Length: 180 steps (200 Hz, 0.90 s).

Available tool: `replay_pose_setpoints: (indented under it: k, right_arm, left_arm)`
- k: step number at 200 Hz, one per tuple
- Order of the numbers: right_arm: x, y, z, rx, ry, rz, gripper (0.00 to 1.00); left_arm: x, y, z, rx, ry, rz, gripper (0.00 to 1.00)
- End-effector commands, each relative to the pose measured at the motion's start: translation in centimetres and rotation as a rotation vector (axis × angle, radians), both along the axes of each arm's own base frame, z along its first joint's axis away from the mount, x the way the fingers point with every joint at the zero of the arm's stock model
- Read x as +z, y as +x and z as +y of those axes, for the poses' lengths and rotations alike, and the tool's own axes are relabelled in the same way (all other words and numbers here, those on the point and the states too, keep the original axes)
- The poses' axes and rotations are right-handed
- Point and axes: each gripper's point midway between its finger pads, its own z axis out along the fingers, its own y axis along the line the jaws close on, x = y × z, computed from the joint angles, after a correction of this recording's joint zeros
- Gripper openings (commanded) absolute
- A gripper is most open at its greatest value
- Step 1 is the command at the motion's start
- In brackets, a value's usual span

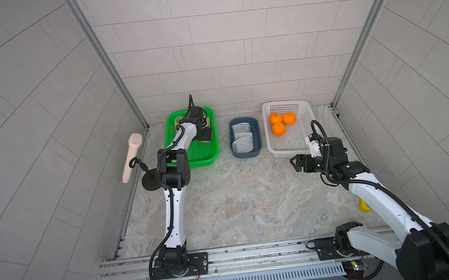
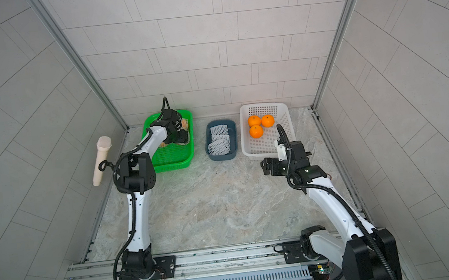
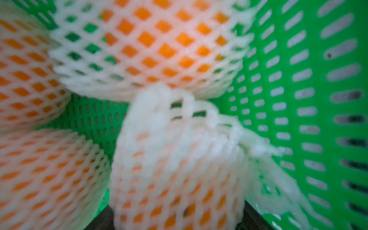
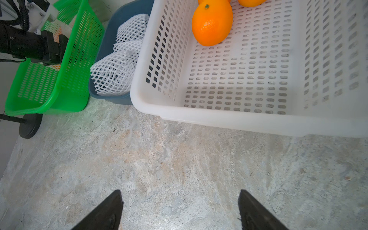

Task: Remove foam nets from oranges
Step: Pick up the orange from the basket, then place the orange at the center of the board.

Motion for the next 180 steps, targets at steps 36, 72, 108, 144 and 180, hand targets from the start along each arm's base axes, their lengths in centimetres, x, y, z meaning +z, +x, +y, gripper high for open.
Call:
replay_pose_setpoints:
  k: [36,72,108,144,180]
  right_arm:
    - [0.6,-0.4,0.0,0.007,-0.009,-0.031,0.92]
    - [0.6,-0.5,0.0,0.008,-0.005,-0.033,0.92]
    - [0.7,-0.6,0.0,0.007,-0.004,-0.036,0.92]
    - [0.7,-0.5,0.0,0.006,-0.002,-0.039,0.92]
    - [0.7,-0.4,-0.1,0.002,-0.005,-0.040,0.92]
  left_arm:
    - [7.0,-1.5,0.9,0.049,-0.017,-0.117,0.69]
    - [8.8,-3.4,1.5,0.080,-0.006,-0.118,0.67]
    - [11.1,-6.1,1.6,0.101,-0.025,-0.129,0.67]
    - [13.2,-10.0,0.4,0.097,-0.051,-0.161,0.66]
    - [15.1,-14.9,-2.8,0.042,-0.066,-0.228,0.66]
